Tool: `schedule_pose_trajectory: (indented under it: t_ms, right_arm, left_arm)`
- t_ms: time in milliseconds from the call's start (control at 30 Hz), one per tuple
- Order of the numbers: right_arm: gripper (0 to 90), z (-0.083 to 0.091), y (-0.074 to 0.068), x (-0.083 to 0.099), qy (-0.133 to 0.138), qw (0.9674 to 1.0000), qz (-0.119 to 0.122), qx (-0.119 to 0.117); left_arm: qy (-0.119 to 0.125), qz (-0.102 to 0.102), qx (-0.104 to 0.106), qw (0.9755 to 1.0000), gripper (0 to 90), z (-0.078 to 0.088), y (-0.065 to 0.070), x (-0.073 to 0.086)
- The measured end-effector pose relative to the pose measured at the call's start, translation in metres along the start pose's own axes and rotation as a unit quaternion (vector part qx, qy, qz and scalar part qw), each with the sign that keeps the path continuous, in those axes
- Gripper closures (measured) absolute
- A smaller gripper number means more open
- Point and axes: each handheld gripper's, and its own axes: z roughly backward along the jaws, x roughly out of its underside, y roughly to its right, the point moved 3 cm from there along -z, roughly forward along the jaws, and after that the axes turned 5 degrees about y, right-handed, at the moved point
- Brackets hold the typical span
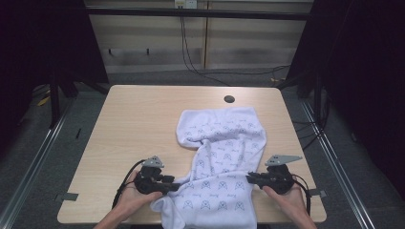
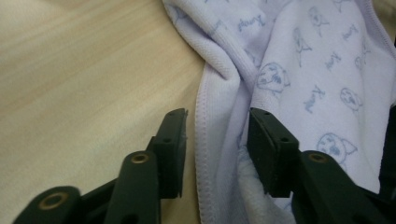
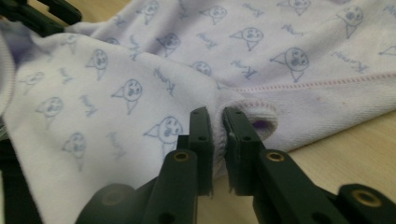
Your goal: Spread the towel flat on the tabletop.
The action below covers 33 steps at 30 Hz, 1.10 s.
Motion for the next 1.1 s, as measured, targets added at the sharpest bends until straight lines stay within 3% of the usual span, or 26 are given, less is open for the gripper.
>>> schedule_pose_trajectory:
  t_ms: [100,133,167,333,567,667,767,833,900,933,1100]
  right_arm:
    - [83.3,0.016,-0.008,0.003,0.019,0.9998,0.001,-0.005]
    - [83.2,0.021,-0.011,0.005,0.021,0.9997,0.002,-0.007]
    - [82.9,0.026,-0.014,0.008,0.024,0.9997,0.002,-0.006]
    - [80.2,0.047,-0.027,0.025,0.022,0.9997,0.002,-0.009]
    - [79.9,0.062,-0.042,0.041,0.017,0.9997,-0.001,-0.016]
    - [79.6,0.071,-0.05,0.047,0.003,0.9997,0.011,-0.02]
    - [76.0,0.077,-0.057,0.052,-0.006,0.9991,0.014,-0.04]
    - [70.8,0.077,-0.057,0.051,-0.005,0.9991,0.012,-0.04]
    - [67.4,0.071,-0.052,0.045,0.01,0.9993,0.004,-0.035]
    - [67.1,0.066,-0.05,0.04,0.015,0.9992,0.002,-0.038]
    - [62.3,0.021,-0.047,0.015,-0.004,0.9991,0.006,-0.041]
  left_arm:
    - [-0.003,-0.01,0.004,0.9999,78.4,-0.001,0.002,0.002]
    - [-0.006,-0.019,0.013,0.9997,82.6,-0.001,0.005,0.002]
    - [-0.009,-0.026,0.01,0.9996,84.0,0.0,0.007,0.003]
    - [0.014,-0.012,0.03,0.9994,85.4,0.016,0.019,0.008]
    - [0.063,0.0,0.034,0.9975,85.3,0.061,0.025,0.027]
    - [0.072,-0.005,0.053,0.996,85.2,0.077,0.038,0.042]
    - [0.079,-0.012,0.068,0.9945,84.7,0.091,0.054,0.054]
    - [0.086,-0.007,0.062,0.9944,80.2,0.095,0.057,0.057]
    - [0.091,-0.007,0.063,0.9939,74.8,0.095,0.051,0.054]
    - [0.093,-0.002,0.053,0.9942,73.4,0.093,0.046,0.051]
    - [0.097,0.01,0.027,0.9949,70.7,0.071,0.017,0.018]
